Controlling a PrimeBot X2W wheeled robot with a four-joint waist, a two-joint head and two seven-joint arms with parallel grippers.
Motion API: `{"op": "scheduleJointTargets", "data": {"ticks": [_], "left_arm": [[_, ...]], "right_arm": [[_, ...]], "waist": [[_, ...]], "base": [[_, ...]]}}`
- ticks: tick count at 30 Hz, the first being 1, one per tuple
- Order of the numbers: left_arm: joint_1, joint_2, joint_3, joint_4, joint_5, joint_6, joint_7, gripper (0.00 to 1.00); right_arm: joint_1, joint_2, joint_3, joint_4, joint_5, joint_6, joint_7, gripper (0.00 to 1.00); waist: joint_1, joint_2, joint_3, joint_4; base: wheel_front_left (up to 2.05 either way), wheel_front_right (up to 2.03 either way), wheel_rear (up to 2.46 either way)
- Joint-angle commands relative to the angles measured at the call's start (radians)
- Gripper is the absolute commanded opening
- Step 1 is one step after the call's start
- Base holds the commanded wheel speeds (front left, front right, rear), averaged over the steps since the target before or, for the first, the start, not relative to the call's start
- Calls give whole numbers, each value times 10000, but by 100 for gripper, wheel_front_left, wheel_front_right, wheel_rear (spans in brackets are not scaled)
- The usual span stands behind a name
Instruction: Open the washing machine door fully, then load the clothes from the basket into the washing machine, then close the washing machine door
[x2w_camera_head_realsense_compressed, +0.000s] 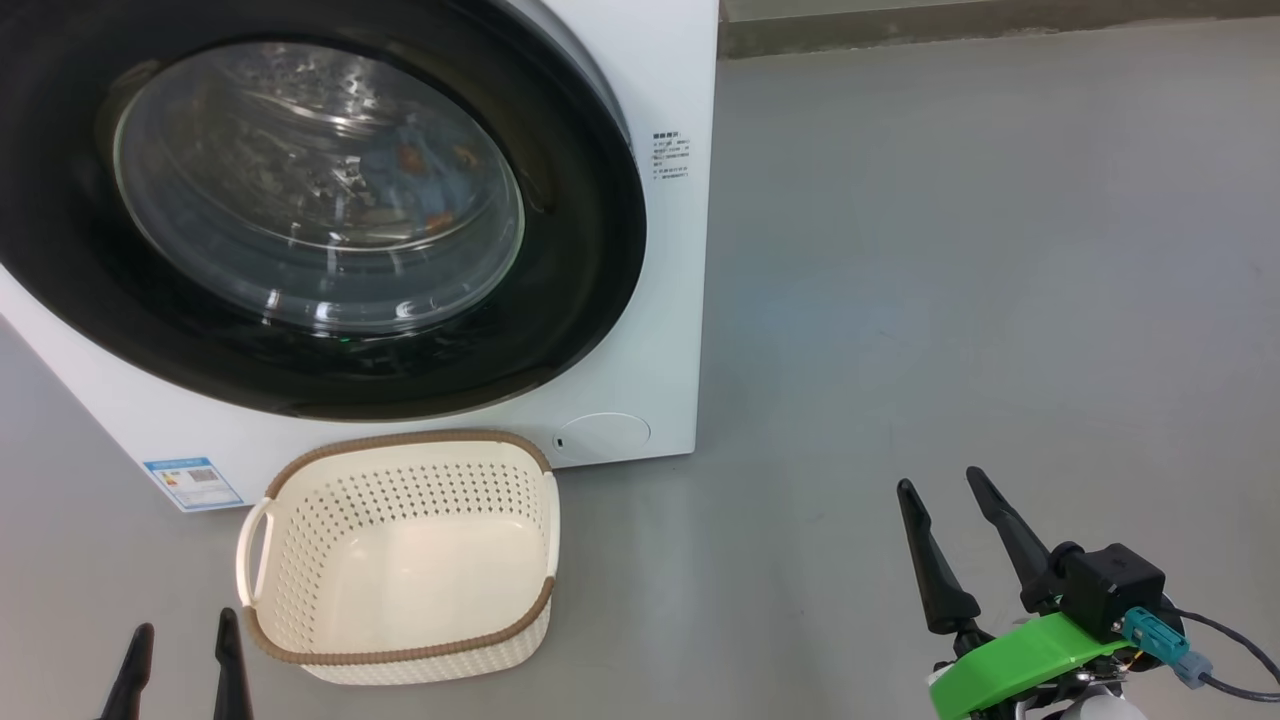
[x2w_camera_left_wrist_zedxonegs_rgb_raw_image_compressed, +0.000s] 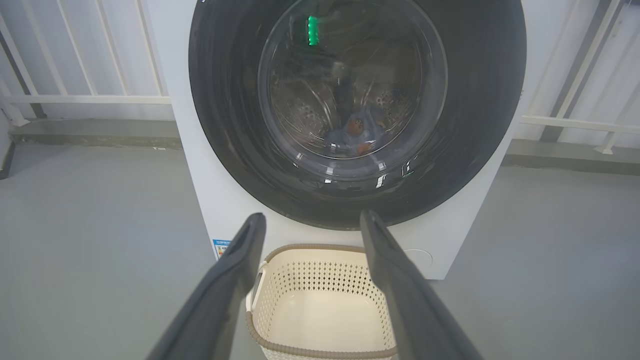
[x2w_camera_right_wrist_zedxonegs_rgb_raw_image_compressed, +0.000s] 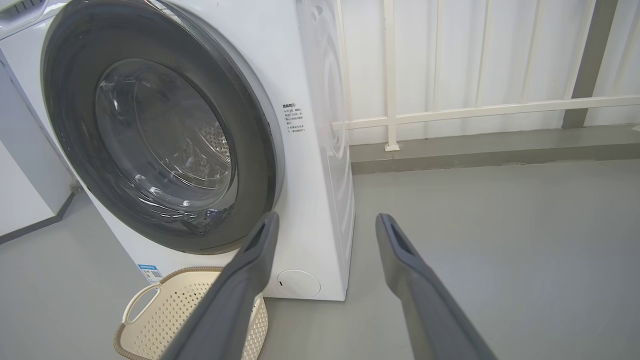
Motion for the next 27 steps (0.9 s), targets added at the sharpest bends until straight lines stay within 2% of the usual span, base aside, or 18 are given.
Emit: {"op": "scheduleJointTargets", "data": {"ticks": [1, 27], "left_arm": [[-171, 67, 348, -209, 83, 92, -65, 100], [-112, 65, 255, -299, 1, 98, -65, 100]], "right_arm": [[-62, 51, 277, -213, 18, -13, -49, 100], [-51, 51, 325, -176, 6, -13, -49, 100]], "waist": [[0, 0, -8, 4], [0, 0, -143, 83]], "base": [[0, 0, 0], [0, 0, 0]]}}
